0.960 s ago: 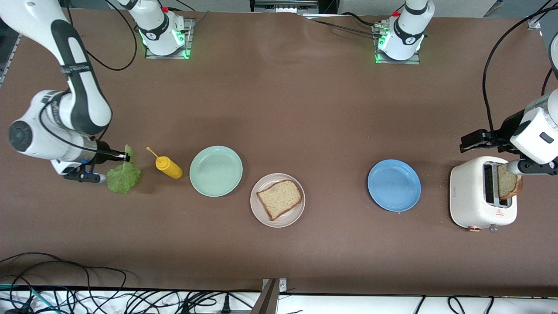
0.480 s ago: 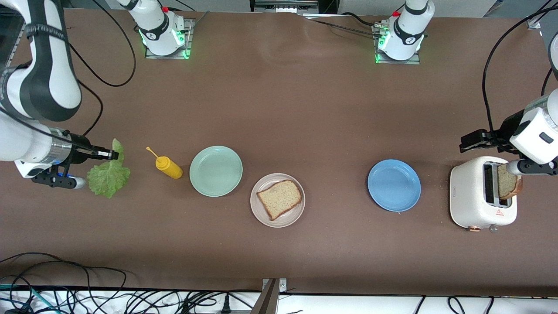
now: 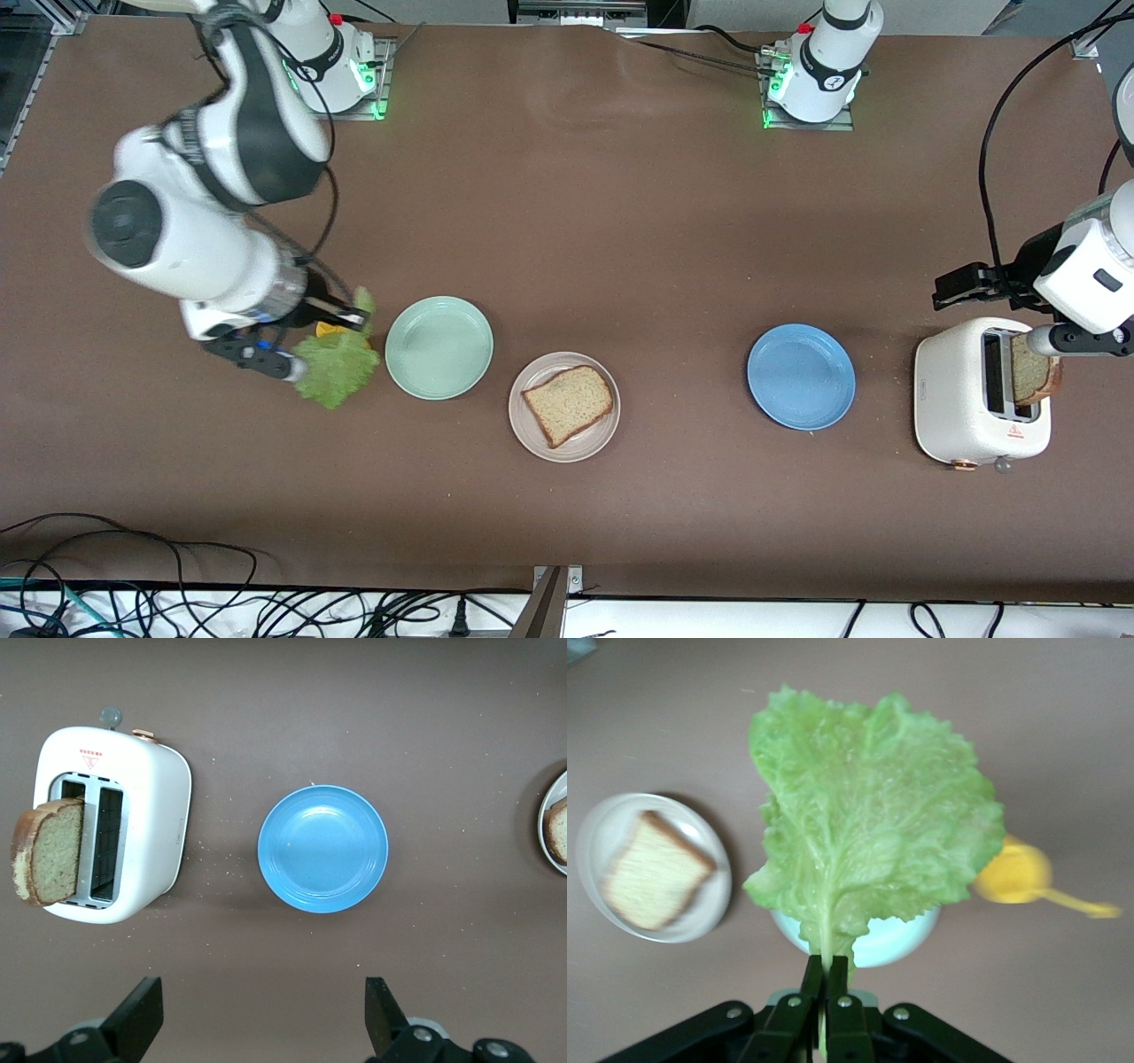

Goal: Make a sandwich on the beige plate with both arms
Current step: 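Carry the lettuce leaf onto the bread on the beige plate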

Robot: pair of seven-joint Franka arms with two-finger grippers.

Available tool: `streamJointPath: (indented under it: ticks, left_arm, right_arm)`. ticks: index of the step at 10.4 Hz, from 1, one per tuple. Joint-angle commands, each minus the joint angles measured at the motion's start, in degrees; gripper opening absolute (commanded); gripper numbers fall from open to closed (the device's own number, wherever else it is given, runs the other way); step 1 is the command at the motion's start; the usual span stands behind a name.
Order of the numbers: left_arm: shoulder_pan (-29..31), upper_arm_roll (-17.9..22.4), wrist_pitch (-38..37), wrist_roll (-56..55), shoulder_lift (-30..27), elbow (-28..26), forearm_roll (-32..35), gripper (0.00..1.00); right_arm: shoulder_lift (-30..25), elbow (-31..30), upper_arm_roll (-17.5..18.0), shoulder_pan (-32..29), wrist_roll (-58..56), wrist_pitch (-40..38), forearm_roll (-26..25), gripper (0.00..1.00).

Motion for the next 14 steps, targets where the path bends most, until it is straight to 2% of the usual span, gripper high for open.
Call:
streamJointPath:
  ticks: [1,3,5,8,9,10,12,14]
  left_arm:
    - [-0.25,0.0,-0.1,0.82,-0.67,-0.73,1.92,1.0]
    - [-0.25,0.0,-0.1,0.82,-0.67,-0.64,1.92,1.0]
    - [-0.25,0.0,-0.1,0.82,-0.67,-0.73,1.92,1.0]
    - [-0.25,0.0,-0.1,0.82,-0.67,-0.73,1.92,1.0]
    - [-0.25,0.0,-0.1,0.82,-0.67,-0.73,1.92,1.0]
    - [-0.25,0.0,-0.1,0.82,-0.67,-0.73,1.92,1.0]
    - [-0.25,0.0,-0.1,0.82,-0.67,-0.73,1.92,1.0]
    - [-0.25,0.0,-0.1,0.82,-0.67,-0.73,1.92,1.0]
  right_arm:
    - [5.41,1.87,-0.61,6.33,5.53,11.92,0.58,0.0]
    - [11.54,3.35,-0.61,10.12,11.48,24.65,0.58,0.0]
    - [21.02,7.64,3.15,11.72,16.58,38.45,2.68,0.0]
    - [30.62,12.83,5.62,11.81,18.9,48.51,3.05,0.0]
    - [31.26,13.38,6.24,11.72,18.81,48.97,3.04,0.44]
    - [31.09,13.38,6.16,11.81,18.29,48.98,2.35,0.99]
    - [30.21,12.86,6.16,11.89,16.18,47.76,-0.98,1.0]
    - [26.28,12.15,5.63,11.72,14.69,39.01,-2.48,1.0]
